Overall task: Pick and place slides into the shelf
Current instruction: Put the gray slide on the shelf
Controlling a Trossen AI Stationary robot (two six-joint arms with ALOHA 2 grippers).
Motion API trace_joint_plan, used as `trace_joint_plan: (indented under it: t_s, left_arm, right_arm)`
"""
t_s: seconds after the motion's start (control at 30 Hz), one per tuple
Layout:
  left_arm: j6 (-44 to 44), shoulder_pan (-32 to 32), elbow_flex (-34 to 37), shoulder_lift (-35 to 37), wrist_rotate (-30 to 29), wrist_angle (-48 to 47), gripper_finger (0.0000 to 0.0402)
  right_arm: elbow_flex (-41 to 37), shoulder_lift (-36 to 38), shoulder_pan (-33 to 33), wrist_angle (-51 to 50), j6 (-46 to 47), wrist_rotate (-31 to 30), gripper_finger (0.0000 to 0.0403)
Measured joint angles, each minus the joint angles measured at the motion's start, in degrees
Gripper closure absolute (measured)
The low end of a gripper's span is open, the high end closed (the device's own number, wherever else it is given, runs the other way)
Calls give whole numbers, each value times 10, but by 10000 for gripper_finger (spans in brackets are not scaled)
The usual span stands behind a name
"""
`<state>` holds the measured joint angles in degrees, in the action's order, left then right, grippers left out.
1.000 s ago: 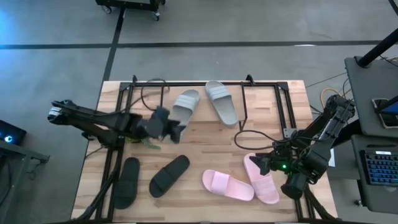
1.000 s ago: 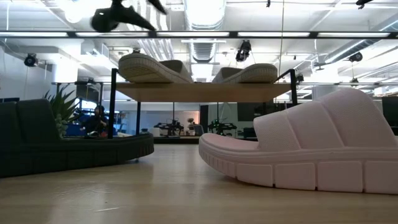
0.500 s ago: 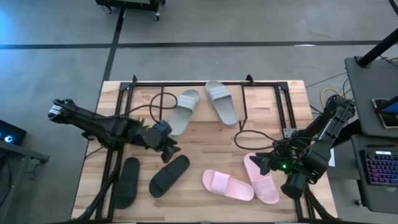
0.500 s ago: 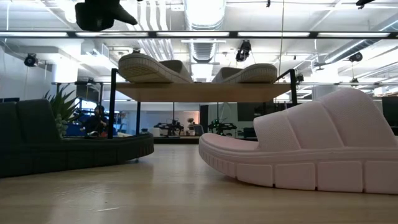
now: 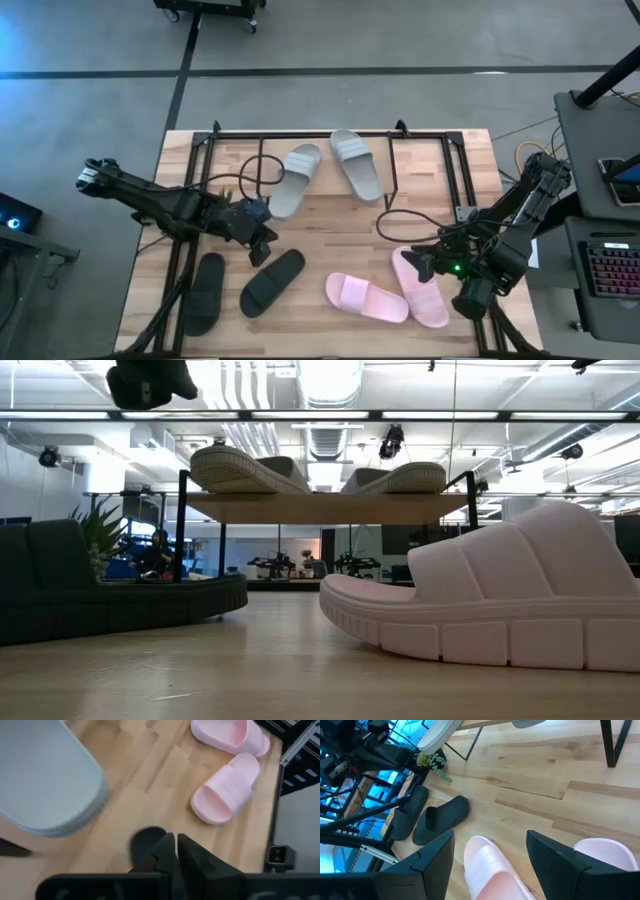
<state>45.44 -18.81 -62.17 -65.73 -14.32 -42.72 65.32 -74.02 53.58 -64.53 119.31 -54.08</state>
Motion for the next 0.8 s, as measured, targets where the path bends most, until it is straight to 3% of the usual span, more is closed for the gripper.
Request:
trace_joint_plan:
  t_s: [0.2,0.43,0.6,0.8]
  left_arm:
    - [-69,7,0,32,-118,-4,394]
    - [-32,100,0,47,-139,-58,394]
    - [7,164,-2,18,-142,-60,394]
    - [-7,204,-53,-52,-141,-82,394]
  right_arm:
    - [0,0,-4,0,-9,0,165]
    - [0,0,-26,0,-9,0,165]
    - [0,0,-49,0,-9,0,165]
    - [0,0,-63,1,-8,1,165]
